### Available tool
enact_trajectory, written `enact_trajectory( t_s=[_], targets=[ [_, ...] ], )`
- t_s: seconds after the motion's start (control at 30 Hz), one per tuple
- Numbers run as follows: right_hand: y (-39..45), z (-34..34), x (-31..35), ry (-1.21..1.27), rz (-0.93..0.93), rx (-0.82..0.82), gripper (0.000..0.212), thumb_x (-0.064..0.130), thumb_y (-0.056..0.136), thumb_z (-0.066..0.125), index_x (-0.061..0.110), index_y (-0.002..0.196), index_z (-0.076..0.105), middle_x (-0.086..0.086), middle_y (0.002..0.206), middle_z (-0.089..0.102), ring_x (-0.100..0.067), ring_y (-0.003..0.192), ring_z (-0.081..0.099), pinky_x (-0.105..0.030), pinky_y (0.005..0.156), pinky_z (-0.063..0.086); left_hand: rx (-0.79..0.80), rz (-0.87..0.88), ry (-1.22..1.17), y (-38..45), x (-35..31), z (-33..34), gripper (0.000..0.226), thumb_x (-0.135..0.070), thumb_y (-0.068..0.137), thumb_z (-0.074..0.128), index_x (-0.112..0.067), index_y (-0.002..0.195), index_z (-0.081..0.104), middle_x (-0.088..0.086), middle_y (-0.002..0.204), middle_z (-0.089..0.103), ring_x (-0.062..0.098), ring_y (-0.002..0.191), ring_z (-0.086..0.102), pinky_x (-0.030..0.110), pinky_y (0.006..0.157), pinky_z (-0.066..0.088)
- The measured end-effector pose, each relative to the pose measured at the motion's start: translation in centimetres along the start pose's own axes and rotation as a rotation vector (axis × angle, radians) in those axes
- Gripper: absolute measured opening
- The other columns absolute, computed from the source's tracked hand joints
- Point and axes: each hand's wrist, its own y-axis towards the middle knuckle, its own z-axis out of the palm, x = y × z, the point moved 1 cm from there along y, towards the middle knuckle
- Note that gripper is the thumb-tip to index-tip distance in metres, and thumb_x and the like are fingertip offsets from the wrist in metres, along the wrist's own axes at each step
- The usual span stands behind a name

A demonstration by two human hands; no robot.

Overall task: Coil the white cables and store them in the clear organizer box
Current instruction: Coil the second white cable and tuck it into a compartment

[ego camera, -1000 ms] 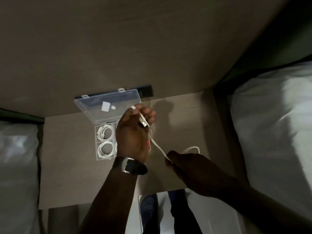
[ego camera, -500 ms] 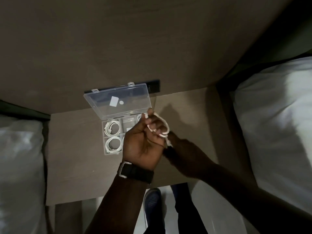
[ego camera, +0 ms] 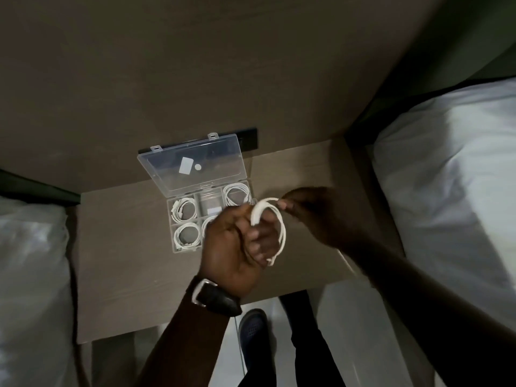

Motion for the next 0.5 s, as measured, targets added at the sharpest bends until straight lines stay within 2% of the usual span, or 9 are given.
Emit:
enact_trajectory(
  t_s=[0.07, 0.13, 0.2, 0.27, 0.3, 0.33, 0.4, 0.43, 0.5],
  targets=[
    [-1.8, 2.5, -0.4, -0.030, 0.017, 0.121, 0.022, 0.031, 0.098, 0.053, 0.024, 0.081, 0.065, 0.006, 0.062, 0.060, -0.011, 0.062, 0.061, -0.035, 0.063, 0.050, 0.025, 0.158, -0.174, -0.5, -1.3, 0.1, 0.038, -0.026, 0.097, 0.029, -0.005, 0.088, 0.059, -0.004, 0.057, 0.046, 0.009, 0.049, 0.037, 0.021, 0.050, 0.030],
    [-4.5, 4.5, -0.6, -0.034, 0.020, 0.248, 0.017, 0.029, 0.101, 0.047, 0.024, 0.101, 0.063, 0.010, 0.065, 0.058, -0.007, 0.060, 0.058, -0.031, 0.060, 0.048, -0.101, 0.392, -0.168, -0.8, -2.9, -0.5, 0.032, -0.022, 0.100, 0.030, -0.007, 0.093, 0.057, -0.004, 0.064, 0.050, 0.009, 0.057, 0.045, 0.021, 0.056, 0.039],
    [-7.1, 5.5, 0.1, -0.068, 0.036, 0.373, 0.021, 0.032, 0.102, 0.042, 0.032, 0.118, 0.056, 0.018, 0.066, 0.053, 0.005, 0.058, 0.053, -0.017, 0.058, 0.039, -0.295, 0.550, 0.059, -0.9, -4.1, -1.6, 0.031, -0.019, 0.101, 0.033, -0.005, 0.096, 0.060, -0.001, 0.068, 0.054, 0.010, 0.061, 0.051, 0.021, 0.058, 0.044],
    [-8.8, 5.0, 1.6, -0.137, -0.012, 0.444, 0.027, 0.034, 0.102, 0.040, 0.035, 0.127, 0.050, 0.022, 0.081, 0.061, 0.008, 0.069, 0.057, -0.014, 0.064, 0.040, -0.481, 0.647, 0.545, -1.0, -4.2, -2.4, 0.029, -0.014, 0.101, 0.037, 0.004, 0.098, 0.060, 0.006, 0.072, 0.057, 0.012, 0.063, 0.055, 0.023, 0.061, 0.047],
    [-8.8, 4.1, 2.2, -0.167, -0.053, 0.420, 0.030, 0.034, 0.101, 0.041, 0.034, 0.128, 0.052, 0.019, 0.096, 0.068, 0.004, 0.081, 0.062, -0.016, 0.069, 0.045, -0.475, 0.640, 0.826, -1.0, -3.6, -2.6, 0.028, -0.010, 0.101, 0.038, 0.008, 0.097, 0.058, 0.011, 0.074, 0.058, 0.013, 0.065, 0.056, 0.025, 0.063, 0.048],
    [-8.4, 3.0, 2.8, -0.193, -0.105, 0.351, 0.030, 0.031, 0.100, 0.044, 0.031, 0.127, 0.057, 0.012, 0.110, 0.070, -0.003, 0.092, 0.065, -0.021, 0.077, 0.049, -0.391, 0.573, 1.069, -1.1, -2.5, -2.4, 0.027, -0.008, 0.101, 0.038, 0.009, 0.095, 0.058, 0.014, 0.076, 0.059, 0.016, 0.066, 0.057, 0.028, 0.065, 0.049],
    [-6.7, 0.7, 3.1, -0.184, -0.149, 0.152, 0.026, 0.025, 0.095, 0.050, 0.025, 0.114, 0.068, 0.003, 0.109, 0.073, -0.015, 0.096, 0.068, -0.026, 0.081, 0.052, -0.252, 0.361, 1.287, -1.5, 0.0, -2.0, 0.028, -0.010, 0.100, 0.040, 0.005, 0.090, 0.061, 0.014, 0.071, 0.062, 0.021, 0.063, 0.058, 0.031, 0.064, 0.048],
    [-5.5, -0.4, 2.9, -0.168, -0.138, 0.063, 0.020, 0.025, 0.095, 0.053, 0.025, 0.105, 0.070, 0.005, 0.099, 0.073, -0.013, 0.089, 0.069, -0.028, 0.076, 0.053, -0.228, 0.276, 1.213, -1.8, 1.0, -1.7, 0.031, -0.012, 0.099, 0.039, 0.004, 0.087, 0.063, 0.011, 0.064, 0.060, 0.020, 0.056, 0.054, 0.028, 0.058, 0.045],
    [-3.2, -1.5, 2.0, -0.023, -0.089, -0.019, 0.009, 0.025, 0.094, 0.061, 0.021, 0.092, 0.069, 0.008, 0.079, 0.068, -0.006, 0.071, 0.064, -0.027, 0.063, 0.051, -0.210, 0.187, 0.830, -2.3, 2.2, -0.9, 0.038, -0.018, 0.097, 0.039, 0.004, 0.079, 0.064, 0.006, 0.051, 0.046, 0.017, 0.044, 0.038, 0.022, 0.045, 0.032]
  ],
)
